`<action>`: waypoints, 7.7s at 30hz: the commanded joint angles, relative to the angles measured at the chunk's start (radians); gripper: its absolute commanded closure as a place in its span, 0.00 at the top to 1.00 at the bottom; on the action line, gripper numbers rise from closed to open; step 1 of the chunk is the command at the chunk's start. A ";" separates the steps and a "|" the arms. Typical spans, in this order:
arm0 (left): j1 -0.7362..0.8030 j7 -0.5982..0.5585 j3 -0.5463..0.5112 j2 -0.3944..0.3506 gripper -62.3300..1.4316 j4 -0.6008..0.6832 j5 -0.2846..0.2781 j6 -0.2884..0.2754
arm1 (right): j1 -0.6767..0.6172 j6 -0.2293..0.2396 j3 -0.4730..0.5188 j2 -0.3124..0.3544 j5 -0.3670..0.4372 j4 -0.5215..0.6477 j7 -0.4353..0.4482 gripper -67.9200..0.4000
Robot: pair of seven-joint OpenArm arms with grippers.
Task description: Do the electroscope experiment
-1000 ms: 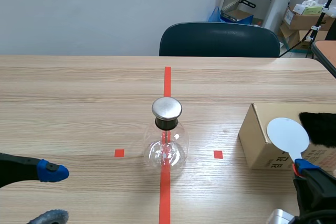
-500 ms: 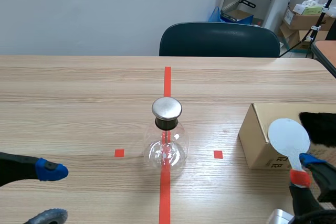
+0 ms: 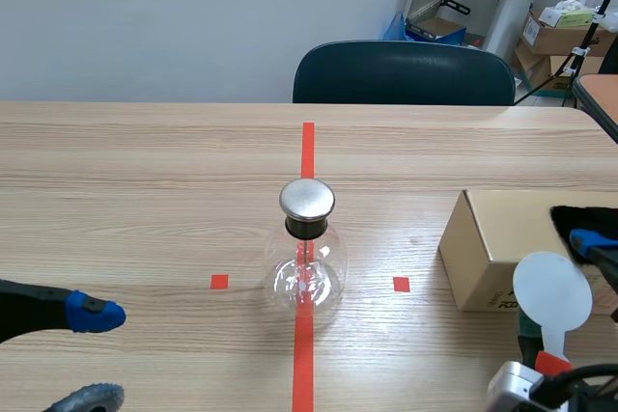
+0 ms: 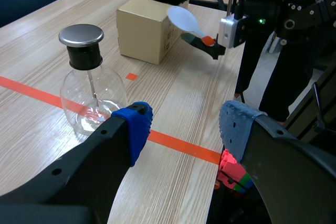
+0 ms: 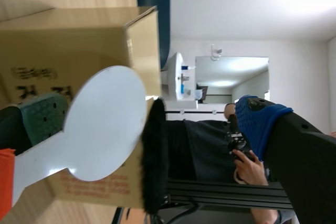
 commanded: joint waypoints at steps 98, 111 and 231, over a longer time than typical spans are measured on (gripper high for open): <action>0.005 -0.023 -0.005 0.011 0.52 0.019 0.005 0.000 | -0.055 -0.058 -0.015 0.016 0.111 0.031 0.003 1.00; 0.005 -0.016 -0.005 0.011 0.52 0.019 0.005 0.000 | -0.055 -0.058 -0.015 0.016 0.111 0.031 0.003 1.00; 0.792 0.345 -0.970 0.415 0.71 0.215 -0.186 0.155 | -0.010 1.135 -0.201 0.475 1.324 0.816 -0.337 1.00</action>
